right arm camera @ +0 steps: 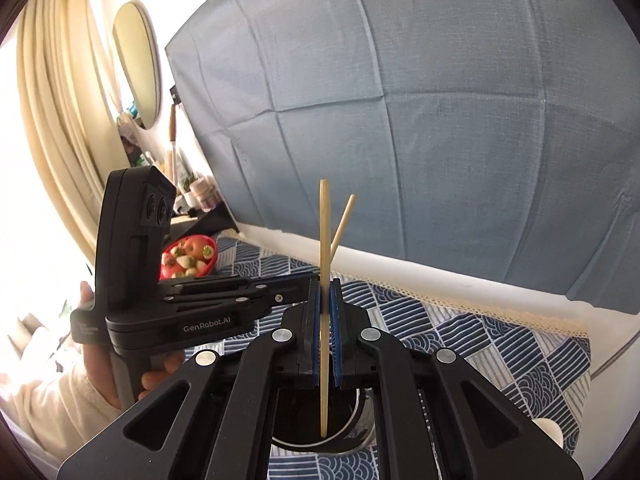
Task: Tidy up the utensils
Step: 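Lift both held chopsticks over the black holder and drop them in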
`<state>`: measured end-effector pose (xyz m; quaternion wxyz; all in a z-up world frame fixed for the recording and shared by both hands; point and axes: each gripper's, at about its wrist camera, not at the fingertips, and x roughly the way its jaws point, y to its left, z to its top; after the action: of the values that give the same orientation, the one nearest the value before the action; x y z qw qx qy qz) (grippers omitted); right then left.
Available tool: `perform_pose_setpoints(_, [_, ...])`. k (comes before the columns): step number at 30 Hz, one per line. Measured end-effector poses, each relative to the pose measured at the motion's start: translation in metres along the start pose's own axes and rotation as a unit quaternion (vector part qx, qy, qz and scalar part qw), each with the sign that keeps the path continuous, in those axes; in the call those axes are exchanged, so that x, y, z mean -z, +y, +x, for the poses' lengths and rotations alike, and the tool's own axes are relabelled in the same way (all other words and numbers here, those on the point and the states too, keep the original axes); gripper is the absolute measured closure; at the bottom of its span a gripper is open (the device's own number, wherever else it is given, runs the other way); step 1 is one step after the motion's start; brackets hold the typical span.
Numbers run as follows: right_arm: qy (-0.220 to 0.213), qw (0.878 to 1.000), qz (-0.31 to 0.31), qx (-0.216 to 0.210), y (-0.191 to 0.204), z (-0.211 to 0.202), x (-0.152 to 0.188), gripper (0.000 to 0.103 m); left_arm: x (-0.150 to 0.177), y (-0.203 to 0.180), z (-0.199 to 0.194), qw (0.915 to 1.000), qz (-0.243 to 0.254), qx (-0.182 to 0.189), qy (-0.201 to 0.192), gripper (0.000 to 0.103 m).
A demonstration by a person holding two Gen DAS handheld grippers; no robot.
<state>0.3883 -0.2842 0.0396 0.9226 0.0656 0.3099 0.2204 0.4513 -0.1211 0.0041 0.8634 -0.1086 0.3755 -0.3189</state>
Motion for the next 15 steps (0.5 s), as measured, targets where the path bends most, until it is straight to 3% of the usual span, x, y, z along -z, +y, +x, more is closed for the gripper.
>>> perform_pose_setpoints(15, [0.061,0.998,0.003,0.030,0.007,0.014,0.041,0.098,0.037,0.005,-0.007,0.9998,0.010,-0.008,0.017,0.098])
